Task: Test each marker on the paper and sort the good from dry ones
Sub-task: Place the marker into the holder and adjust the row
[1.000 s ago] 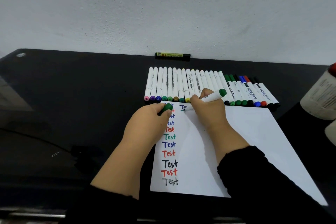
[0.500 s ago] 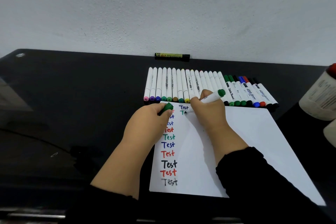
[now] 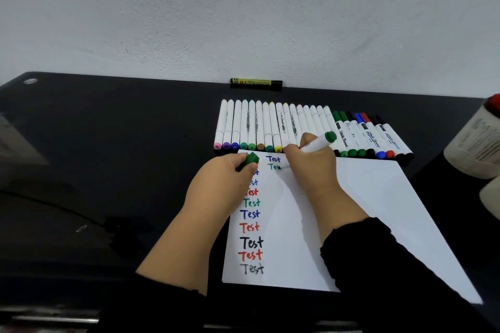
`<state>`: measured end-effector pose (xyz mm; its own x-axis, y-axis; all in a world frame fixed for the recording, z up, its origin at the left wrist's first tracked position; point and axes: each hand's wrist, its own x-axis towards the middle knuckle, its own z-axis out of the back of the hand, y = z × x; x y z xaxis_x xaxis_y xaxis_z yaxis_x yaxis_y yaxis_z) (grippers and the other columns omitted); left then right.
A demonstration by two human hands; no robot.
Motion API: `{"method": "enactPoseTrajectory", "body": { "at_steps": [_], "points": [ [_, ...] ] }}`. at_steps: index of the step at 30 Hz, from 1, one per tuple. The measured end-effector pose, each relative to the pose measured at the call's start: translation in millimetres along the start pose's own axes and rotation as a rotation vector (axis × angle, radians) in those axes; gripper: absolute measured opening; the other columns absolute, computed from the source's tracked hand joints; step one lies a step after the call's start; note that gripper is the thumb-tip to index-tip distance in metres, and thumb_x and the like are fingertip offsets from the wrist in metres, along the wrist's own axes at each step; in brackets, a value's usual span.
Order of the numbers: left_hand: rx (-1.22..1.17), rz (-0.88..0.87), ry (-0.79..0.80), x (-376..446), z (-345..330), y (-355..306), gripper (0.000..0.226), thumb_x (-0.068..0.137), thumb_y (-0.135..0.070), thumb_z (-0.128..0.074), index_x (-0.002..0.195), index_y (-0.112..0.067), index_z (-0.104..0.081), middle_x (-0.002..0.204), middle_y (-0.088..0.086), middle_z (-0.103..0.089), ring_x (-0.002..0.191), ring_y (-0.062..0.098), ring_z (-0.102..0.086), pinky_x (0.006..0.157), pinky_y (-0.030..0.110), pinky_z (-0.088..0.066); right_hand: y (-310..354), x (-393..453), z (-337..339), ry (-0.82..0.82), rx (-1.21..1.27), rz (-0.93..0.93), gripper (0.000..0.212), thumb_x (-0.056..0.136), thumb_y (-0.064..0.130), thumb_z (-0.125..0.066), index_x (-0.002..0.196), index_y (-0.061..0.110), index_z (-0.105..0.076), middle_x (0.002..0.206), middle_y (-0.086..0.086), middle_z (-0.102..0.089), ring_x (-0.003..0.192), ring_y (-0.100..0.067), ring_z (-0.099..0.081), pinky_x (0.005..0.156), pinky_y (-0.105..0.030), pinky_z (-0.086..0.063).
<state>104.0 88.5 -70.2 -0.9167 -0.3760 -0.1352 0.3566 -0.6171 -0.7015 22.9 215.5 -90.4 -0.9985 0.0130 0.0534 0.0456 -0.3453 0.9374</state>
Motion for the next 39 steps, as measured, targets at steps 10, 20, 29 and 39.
{"method": "enactPoseTrajectory", "body": {
  "at_steps": [10, 20, 29, 39],
  "points": [
    [0.026, 0.003, 0.030, -2, 1, -2, 0.046, 0.095, -0.041, -0.046, 0.139, -0.032, -0.041, 0.120, -0.009, -0.058, 0.080, 0.001, -0.055, 0.069, 0.023, -0.049, 1, 2, 1, -0.048, 0.011, -0.018, 0.038, 0.082, 0.004, -0.050, 0.060, 0.017, -0.022, 0.056, 0.002, -0.025, 0.053, -0.013, -0.025, 0.051, -0.025, -0.022],
    [0.002, -0.006, 0.038, -4, 1, -2, 0.044, 0.095, -0.040, -0.047, 0.138, -0.033, -0.042, 0.126, -0.010, -0.055, 0.068, -0.007, -0.041, 0.056, 0.014, -0.035, 0, 3, 3, -0.052, 0.080, -0.052, 0.039, 0.081, 0.003, -0.050, 0.059, 0.018, -0.021, 0.055, 0.003, -0.024, 0.052, -0.012, -0.024, 0.050, -0.025, -0.021],
    [-0.224, 0.006, 0.140, -7, -2, -5, 0.037, 0.090, -0.033, -0.059, 0.127, -0.032, -0.056, 0.101, -0.014, -0.062, 0.086, 0.002, -0.059, 0.070, 0.018, -0.047, 5, 9, 14, 0.137, 0.679, -0.129, 0.042, 0.087, -0.003, -0.049, 0.056, 0.017, -0.028, 0.046, 0.002, -0.038, 0.038, -0.010, -0.023, 0.047, -0.024, -0.011],
    [-0.198, -0.034, 0.154, -8, 0, -10, 0.034, 0.089, -0.036, -0.060, 0.123, -0.037, -0.057, 0.082, -0.020, -0.060, 0.081, 0.006, -0.063, 0.063, 0.017, -0.048, 4, 7, 12, 0.258, 0.610, -0.060, 0.055, 0.086, -0.005, -0.051, 0.042, 0.022, -0.033, 0.048, 0.000, -0.033, 0.037, -0.010, -0.024, 0.044, -0.020, -0.016]
  ]
}}
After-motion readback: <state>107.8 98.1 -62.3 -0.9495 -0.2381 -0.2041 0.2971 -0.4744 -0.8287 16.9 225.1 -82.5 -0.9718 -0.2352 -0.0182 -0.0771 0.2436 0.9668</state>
